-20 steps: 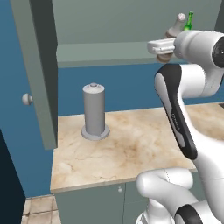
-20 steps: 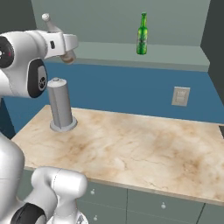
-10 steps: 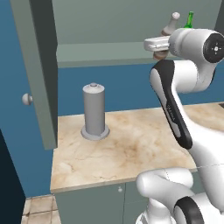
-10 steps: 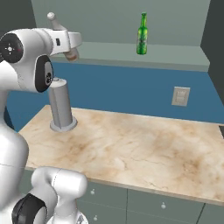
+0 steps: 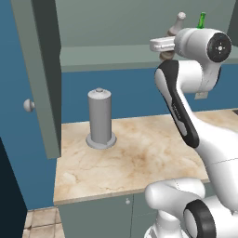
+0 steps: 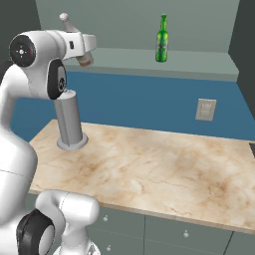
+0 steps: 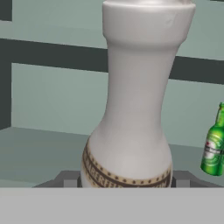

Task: Sort all alcoholic drinks to one cabinet, and non-alcoholic drinks to the other.

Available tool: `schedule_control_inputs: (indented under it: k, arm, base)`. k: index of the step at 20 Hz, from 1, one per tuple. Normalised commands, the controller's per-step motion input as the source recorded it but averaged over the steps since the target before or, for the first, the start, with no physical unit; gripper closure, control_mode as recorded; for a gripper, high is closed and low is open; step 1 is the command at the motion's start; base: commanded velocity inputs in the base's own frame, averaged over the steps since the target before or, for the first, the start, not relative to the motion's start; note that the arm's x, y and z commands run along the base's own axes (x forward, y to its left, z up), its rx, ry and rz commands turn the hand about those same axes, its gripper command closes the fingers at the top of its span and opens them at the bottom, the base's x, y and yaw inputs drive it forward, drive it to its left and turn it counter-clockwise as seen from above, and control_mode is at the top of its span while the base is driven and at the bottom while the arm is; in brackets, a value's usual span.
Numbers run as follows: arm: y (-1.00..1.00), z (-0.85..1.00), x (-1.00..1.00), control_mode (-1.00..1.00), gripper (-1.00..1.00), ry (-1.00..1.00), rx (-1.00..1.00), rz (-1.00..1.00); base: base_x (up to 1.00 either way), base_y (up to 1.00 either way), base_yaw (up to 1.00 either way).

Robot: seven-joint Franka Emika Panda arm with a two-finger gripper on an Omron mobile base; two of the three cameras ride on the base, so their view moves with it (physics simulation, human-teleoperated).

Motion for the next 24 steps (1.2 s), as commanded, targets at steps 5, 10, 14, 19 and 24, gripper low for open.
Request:
schedule_control_inputs:
  k: [5,10,14,19,24]
  arm:
    - [0.00,0.00,0.28,-1.00,1.00,0.00,0.00,0.00]
    - [0.00,0.00,0.29,-1.00,1.00,0.00,0.00,0.00]
    - [0.00,0.00,0.30,-1.00,1.00,0.01,0.00,0.00]
    - [0.00,0.00,0.31,-1.00,1.00,0.03,0.00,0.00]
    - [0.00,-0.03,0.29,-1.00,1.00,0.03,0.00,0.00]
  base:
    - [0.00,0.00,0.00]
    - [0.00,0.00,0.00]
    - [0.00,0.00,0.00]
    - [0.00,0.00,0.00]
    - [0.00,0.00,0.00]
